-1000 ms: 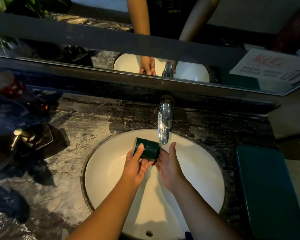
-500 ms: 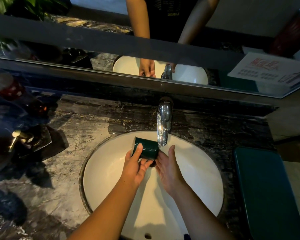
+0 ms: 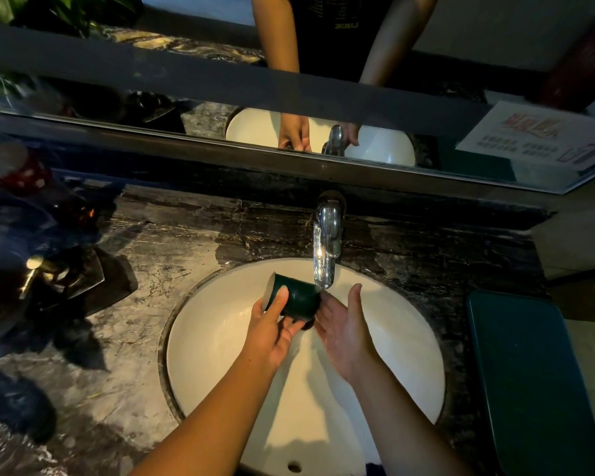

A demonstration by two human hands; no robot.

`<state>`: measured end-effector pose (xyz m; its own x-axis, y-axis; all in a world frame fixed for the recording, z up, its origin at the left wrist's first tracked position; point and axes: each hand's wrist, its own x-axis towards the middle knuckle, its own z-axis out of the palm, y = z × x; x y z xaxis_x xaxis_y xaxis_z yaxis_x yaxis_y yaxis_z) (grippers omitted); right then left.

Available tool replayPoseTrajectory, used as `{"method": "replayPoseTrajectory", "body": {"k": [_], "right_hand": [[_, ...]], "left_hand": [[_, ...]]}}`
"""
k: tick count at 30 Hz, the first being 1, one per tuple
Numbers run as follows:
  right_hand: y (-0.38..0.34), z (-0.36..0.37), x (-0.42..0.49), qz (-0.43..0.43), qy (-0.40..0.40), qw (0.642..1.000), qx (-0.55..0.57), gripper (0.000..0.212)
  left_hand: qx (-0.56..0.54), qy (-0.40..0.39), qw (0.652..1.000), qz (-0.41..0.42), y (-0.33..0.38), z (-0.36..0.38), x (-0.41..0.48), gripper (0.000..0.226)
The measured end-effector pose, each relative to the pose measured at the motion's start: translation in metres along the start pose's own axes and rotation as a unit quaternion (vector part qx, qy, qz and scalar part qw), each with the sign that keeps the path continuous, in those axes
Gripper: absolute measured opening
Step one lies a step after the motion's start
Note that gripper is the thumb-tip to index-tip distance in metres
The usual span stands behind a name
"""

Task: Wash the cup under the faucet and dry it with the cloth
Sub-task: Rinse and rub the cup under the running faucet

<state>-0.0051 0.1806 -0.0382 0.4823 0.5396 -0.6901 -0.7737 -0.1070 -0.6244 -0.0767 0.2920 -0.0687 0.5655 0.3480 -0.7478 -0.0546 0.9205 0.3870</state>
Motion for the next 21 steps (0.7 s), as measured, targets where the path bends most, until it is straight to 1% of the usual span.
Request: {"method": "replayPoseTrajectory", "body": {"k": [4, 10, 13, 15, 17, 19, 21], "right_hand": [[-0.009, -0.003, 0.007, -0.003, 0.003, 1.000, 0.017, 0.086], [0.004, 0.002, 0.000, 0.020, 0.004, 1.000, -0.016, 0.081], [-0.002, -0.001, 0.000, 0.004, 0.001, 1.000, -0.003, 0.082], [-0.008, -0.003, 0.002, -0.005, 0.005, 1.000, 0.012, 0.085], [-0.009, -0.003, 0.004, -0.004, 0.009, 1.000, 0.020, 0.087], [-0.006, -0.003, 0.003, 0.002, 0.011, 1.000, 0.017, 0.086], [0.000, 0.001, 0.000, 0.011, 0.006, 1.000, 0.004, 0.084]], "left_hand": [[0.003, -0.019, 1.000, -0.009, -0.006, 0.001, -0.004, 0.072], [0.006, -0.012, 1.000, 0.005, 0.000, 0.005, -0.001, 0.066], [0.001, -0.002, 1.000, -0.003, 0.003, 0.003, -0.002, 0.063], [0.003, -0.008, 1.000, -0.011, 0.001, 0.003, -0.005, 0.055], [0.009, -0.019, 1.000, -0.018, -0.002, 0.003, -0.008, 0.053], [0.015, -0.022, 1.000, -0.015, -0.002, 0.006, -0.008, 0.057], [0.019, -0.016, 1.000, 0.001, 0.001, 0.007, -0.006, 0.067]]}}
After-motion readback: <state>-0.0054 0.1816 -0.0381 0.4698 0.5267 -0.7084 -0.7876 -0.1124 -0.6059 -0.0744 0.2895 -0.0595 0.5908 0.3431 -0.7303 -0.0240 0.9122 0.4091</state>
